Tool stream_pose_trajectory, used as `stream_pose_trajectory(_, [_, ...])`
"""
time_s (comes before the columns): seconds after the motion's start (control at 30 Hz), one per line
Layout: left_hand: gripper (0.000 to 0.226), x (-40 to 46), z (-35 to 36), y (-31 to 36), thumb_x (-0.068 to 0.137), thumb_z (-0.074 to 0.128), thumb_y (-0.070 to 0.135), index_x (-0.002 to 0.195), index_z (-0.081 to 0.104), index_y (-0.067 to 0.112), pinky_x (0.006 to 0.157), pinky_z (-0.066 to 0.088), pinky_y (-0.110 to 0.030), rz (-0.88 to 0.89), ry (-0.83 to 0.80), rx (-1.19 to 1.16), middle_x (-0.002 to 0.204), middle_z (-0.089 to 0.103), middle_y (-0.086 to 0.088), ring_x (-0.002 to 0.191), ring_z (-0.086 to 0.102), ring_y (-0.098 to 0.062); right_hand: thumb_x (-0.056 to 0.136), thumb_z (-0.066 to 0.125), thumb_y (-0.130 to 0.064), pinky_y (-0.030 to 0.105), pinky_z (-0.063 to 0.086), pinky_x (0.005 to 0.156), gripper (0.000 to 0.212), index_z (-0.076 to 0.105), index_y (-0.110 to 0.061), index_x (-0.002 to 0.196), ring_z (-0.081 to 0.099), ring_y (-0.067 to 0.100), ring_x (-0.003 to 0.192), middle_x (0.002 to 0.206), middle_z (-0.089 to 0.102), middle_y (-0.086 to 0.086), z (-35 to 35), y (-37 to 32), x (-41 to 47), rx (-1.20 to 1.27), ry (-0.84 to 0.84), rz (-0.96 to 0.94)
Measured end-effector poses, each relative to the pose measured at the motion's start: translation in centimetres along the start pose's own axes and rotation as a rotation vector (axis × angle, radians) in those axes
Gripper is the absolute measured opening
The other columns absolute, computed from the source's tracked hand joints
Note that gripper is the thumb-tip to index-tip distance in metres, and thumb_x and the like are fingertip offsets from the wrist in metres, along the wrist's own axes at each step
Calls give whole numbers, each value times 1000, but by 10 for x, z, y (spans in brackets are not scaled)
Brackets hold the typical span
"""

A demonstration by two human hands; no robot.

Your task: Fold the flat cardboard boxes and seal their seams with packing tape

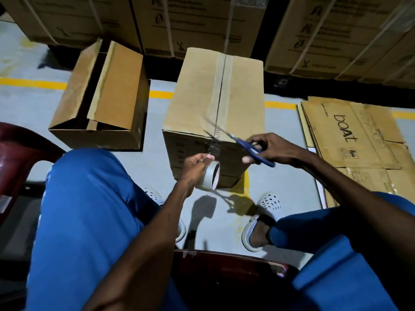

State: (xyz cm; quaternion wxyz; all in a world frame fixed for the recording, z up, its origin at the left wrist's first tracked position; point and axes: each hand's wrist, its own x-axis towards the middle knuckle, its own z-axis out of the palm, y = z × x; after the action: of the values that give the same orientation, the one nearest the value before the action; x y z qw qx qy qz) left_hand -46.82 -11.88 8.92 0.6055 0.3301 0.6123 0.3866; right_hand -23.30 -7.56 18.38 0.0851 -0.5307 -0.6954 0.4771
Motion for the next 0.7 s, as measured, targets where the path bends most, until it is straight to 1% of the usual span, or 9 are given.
stream_pose_trajectory(0.07, [13,0,-2,0,97,65,25,98,70,14,50,44,-14,11,20,10,83,65,-5,63,55,-11,69,80,-63,35,51,70,54,73,-21,101,62,20,72,92,67,20,-3,17,-18,-19,-77,48])
stream_pose_trajectory(0.13, [15,-1,-4,0,96,66,27,95,69,13,49,45,-14,26,36,7,81,66,-6,61,56,-12,68,75,-73,32,51,70,68,71,-15,102,58,23,71,90,62,24,-3,34,-32,-17,-148,107])
stream_pose_trajectory(0.2, [15,-1,-4,-1,96,66,28,93,69,13,47,45,-14,39,43,9,79,66,-6,60,56,-13,71,73,-70,30,49,68,73,66,-4,101,52,23,69,82,54,24,-3,43,-43,18,-190,151])
stream_pose_trajectory(0.27, [16,0,-3,-3,96,66,29,90,68,14,50,47,-17,36,50,13,79,67,-6,61,58,-15,74,74,-65,28,48,65,73,62,2,99,50,22,66,75,51,15,-2,49,-48,56,-220,191])
stream_pose_trajectory(0.4, [17,1,-1,-4,95,67,31,93,70,14,51,46,-17,23,66,23,80,67,-6,60,57,-13,82,74,-59,29,51,65,67,63,4,101,54,20,65,73,56,10,1,47,-42,86,-220,199])
stream_pose_trajectory(0.5, [17,-1,-1,-3,95,66,30,95,70,13,50,44,-16,19,66,31,80,65,-4,61,56,-12,71,73,-69,34,56,67,77,64,1,101,57,19,65,74,57,11,6,37,-28,113,-176,175])
stream_pose_trajectory(0.6, [15,-2,-1,-4,94,68,29,88,69,15,59,46,-23,19,58,-1,79,65,-6,65,56,-17,61,74,-79,43,60,71,83,65,-3,92,60,19,66,74,58,13,17,26,-13,110,-162,146])
stream_pose_trajectory(0.67, [15,-2,-1,-4,94,69,28,85,69,16,64,50,-28,18,53,-11,77,65,-6,66,57,-20,61,73,-80,43,59,70,85,62,1,87,60,20,65,72,59,13,24,21,-3,99,-167,125])
stream_pose_trajectory(0.7, [15,-2,-1,-5,93,70,29,83,70,17,69,55,-34,9,52,-23,76,66,-6,67,59,-21,61,73,-80,40,59,68,88,61,3,87,60,22,65,71,59,13,26,20,1,95,-171,116])
